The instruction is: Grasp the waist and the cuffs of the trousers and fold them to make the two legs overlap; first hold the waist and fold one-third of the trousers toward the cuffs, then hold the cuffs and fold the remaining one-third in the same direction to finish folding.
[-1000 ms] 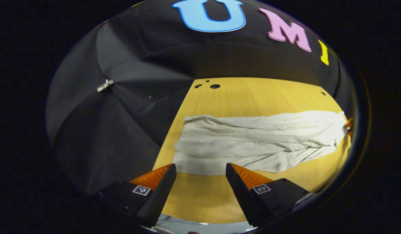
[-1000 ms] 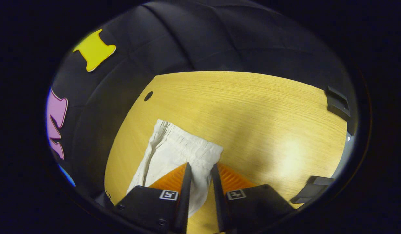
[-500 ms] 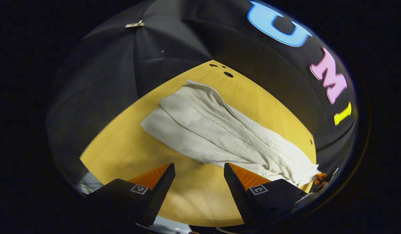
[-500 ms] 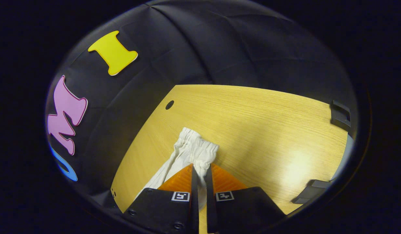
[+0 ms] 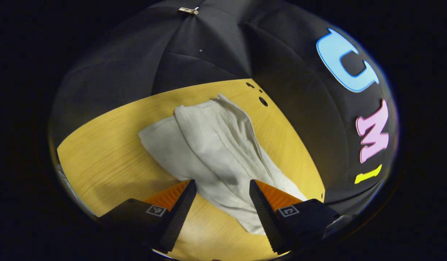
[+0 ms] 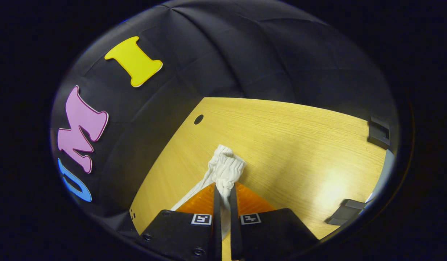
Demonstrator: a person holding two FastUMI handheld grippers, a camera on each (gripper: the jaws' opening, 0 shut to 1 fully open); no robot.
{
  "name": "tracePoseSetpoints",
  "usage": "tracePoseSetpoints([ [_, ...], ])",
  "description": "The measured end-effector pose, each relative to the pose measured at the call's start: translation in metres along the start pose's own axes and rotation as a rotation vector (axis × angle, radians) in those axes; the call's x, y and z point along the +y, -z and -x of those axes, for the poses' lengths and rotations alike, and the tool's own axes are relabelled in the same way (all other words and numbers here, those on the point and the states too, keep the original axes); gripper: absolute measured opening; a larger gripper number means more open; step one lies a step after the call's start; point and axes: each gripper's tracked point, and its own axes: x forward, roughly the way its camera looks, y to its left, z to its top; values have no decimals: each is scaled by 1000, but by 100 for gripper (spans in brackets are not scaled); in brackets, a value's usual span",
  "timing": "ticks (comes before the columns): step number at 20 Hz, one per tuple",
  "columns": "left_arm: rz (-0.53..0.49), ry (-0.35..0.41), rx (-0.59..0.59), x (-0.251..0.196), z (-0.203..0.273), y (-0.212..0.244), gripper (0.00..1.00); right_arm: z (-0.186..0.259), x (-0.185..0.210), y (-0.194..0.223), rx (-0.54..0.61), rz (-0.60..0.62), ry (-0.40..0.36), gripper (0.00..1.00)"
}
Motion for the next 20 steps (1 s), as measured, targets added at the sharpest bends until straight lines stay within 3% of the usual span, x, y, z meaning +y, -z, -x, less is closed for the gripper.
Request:
tracePoseSetpoints([
  [3, 7, 1, -13, 0, -15, -9, 92, 2, 3, -1, 1, 16, -26, 14],
  [4, -1, -39, -3, 9, -19, -5, 68, 3, 4, -2, -1, 23, -35, 14],
  [6, 20, -15, -9, 9, -19, -8, 20, 11, 7, -3, -2, 41, -56, 14],
  [8, 35, -3, -4, 10, -17, -8, 11, 24, 15, -9, -17, 67, -83, 14],
  [13, 50, 15, 25, 16, -21, -2, 12, 53, 56, -18, -44, 178, -208, 14],
  [20, 79, 53, 44, 13, -22, -4, 12, 103, 170, 2, -82, 358, -438, 13],
])
